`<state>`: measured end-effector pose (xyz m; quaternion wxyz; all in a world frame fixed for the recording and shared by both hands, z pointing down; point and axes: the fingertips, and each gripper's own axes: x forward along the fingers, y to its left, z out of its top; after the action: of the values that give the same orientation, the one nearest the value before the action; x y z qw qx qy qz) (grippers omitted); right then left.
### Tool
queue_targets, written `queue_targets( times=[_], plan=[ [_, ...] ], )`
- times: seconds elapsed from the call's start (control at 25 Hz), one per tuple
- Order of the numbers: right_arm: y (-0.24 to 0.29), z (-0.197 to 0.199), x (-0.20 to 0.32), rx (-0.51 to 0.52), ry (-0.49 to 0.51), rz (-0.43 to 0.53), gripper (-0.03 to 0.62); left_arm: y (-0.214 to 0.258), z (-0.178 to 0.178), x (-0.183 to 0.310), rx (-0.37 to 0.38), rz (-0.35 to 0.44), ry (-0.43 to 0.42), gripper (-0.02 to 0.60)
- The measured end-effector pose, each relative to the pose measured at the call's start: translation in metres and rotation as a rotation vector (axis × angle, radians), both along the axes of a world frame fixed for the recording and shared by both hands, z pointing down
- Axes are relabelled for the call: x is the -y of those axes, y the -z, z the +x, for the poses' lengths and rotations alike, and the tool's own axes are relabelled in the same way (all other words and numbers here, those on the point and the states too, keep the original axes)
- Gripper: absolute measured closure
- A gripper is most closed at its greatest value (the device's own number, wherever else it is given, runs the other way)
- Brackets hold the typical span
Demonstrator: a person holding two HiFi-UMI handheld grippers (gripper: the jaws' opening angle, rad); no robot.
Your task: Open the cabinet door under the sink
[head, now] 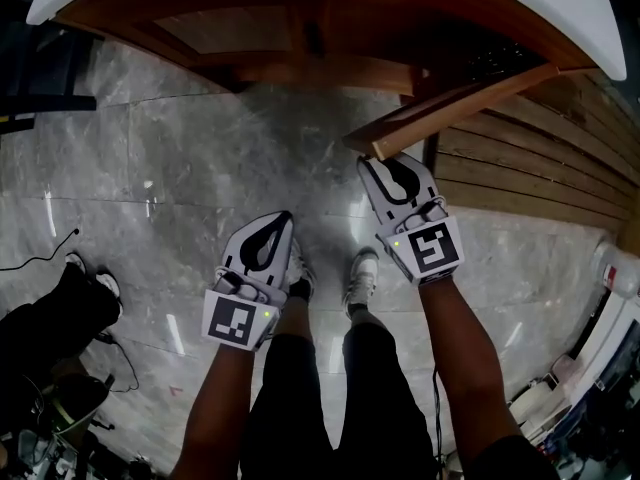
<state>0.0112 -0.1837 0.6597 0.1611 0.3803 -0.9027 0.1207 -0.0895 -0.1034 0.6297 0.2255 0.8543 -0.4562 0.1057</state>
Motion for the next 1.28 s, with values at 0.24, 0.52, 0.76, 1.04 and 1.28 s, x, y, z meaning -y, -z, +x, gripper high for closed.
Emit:
queue_targets(
  times=[0.24,0.52,0.76,1.04,1.28],
  plan=[
    [0.007,0.008,-0.013,0.017,0.068,0.038,0.502,-0.002,0.019,-0.006,0.002,0.010,0.001,0.563],
    [0.009,0.023,-0.032,0.032,0.119,0.042,0.502,0.000,0.033,-0.014,0.014,0.025,0.003,0.563],
    [0.008,0.041,-0.047,-0.021,0.179,0.062,0.502,0.000,0.046,-0.021,0.017,0.023,0.010,0.563],
    [0.006,0.058,-0.062,-0.044,0.242,0.070,0.502,0.009,0.067,-0.029,0.018,0.041,0.016,0.563],
    [0.003,0.075,-0.073,-0.086,0.287,0.068,0.502,0.014,0.079,-0.034,0.027,0.046,0.018,0.563]
  ],
)
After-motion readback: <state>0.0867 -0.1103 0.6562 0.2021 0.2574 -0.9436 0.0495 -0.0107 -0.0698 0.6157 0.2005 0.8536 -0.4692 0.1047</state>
